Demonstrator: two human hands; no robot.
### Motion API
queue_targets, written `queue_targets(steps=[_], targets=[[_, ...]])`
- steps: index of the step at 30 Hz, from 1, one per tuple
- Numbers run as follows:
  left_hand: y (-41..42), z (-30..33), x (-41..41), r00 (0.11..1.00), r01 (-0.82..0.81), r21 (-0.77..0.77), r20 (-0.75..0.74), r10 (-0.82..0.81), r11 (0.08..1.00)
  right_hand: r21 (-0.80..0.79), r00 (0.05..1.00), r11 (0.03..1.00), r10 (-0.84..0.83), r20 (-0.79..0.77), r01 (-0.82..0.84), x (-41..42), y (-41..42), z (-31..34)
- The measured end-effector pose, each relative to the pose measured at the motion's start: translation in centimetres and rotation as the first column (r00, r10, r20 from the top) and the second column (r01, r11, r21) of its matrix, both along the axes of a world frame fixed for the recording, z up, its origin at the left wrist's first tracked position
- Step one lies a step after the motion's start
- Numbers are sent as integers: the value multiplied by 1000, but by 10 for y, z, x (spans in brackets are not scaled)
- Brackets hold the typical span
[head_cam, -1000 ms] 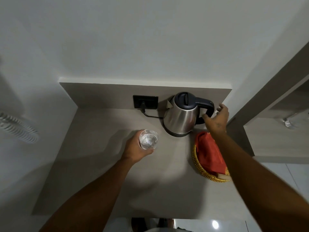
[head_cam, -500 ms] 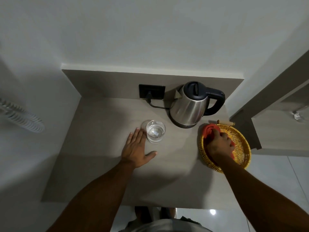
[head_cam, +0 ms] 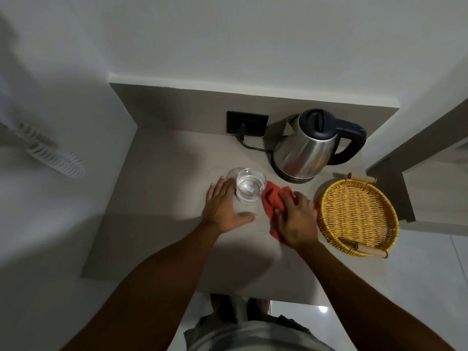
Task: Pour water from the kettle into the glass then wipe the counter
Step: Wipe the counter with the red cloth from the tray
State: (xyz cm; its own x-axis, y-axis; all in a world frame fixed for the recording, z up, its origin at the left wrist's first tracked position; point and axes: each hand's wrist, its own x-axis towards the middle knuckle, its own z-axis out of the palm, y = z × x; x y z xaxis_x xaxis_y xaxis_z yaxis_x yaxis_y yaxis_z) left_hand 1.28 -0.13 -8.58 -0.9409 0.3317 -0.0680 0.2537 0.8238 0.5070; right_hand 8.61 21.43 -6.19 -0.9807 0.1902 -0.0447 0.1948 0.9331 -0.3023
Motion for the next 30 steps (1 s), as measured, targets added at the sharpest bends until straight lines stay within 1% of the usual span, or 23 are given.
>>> queue_targets(steps=[2,3,5,7,8,11,13,15,17,19,20,21,22,25,26,28,30], targets=[[12,15,-7,999,-53,271,14,51,961,57,997,998,11,72,-15,3,-2,-16],[18,20,-9,996,-90,354,4,95,931,60,997,998,22,68,-26,4,-1,-21],[27,27,-10,983,-173,430,21,182,886,38,997,997,61,48,-63,5,4,-24],[32,28,-12,970,-245,469,115,216,849,1,992,993,121,38,-121,7,6,-26],[32,27,-14,966,-257,492,146,212,832,-8,985,985,170,22,-170,10,2,-27],[26,30,-21,964,-263,557,131,230,787,-52,932,931,358,-54,-361,20,-38,-33],[17,34,-25,962,-270,574,123,244,773,-86,868,864,489,-90,-496,9,-79,-39],[5,38,-31,960,-274,565,112,256,778,-75,838,836,536,-100,-543,-21,-112,-37],[-7,45,-35,958,-275,544,86,274,793,-42,878,882,461,-128,-469,-63,-114,-27],[-17,53,-39,954,-269,524,33,297,808,-18,933,939,337,-126,-342,-88,-86,-19],[-21,55,-40,954,-262,518,10,301,814,13,953,959,281,-113,-282,-87,-68,-19],[-23,56,-40,953,-257,510,-6,303,820,46,963,968,249,-101,-245,-79,-50,-21],[-26,56,-40,952,-259,505,-10,306,823,40,967,971,238,-91,-235,-63,-35,-24],[-29,52,-39,946,-284,517,15,323,808,-70,969,968,236,-68,-240,3,-28,-32],[-29,50,-38,945,-290,516,21,326,806,-86,964,961,260,-51,-263,25,-39,-35],[-29,47,-35,947,-285,513,21,320,810,-121,917,909,395,-58,-399,48,-71,-41],[-27,45,-32,945,-284,501,5,326,817,-100,840,834,537,-74,-542,32,-100,-41]])
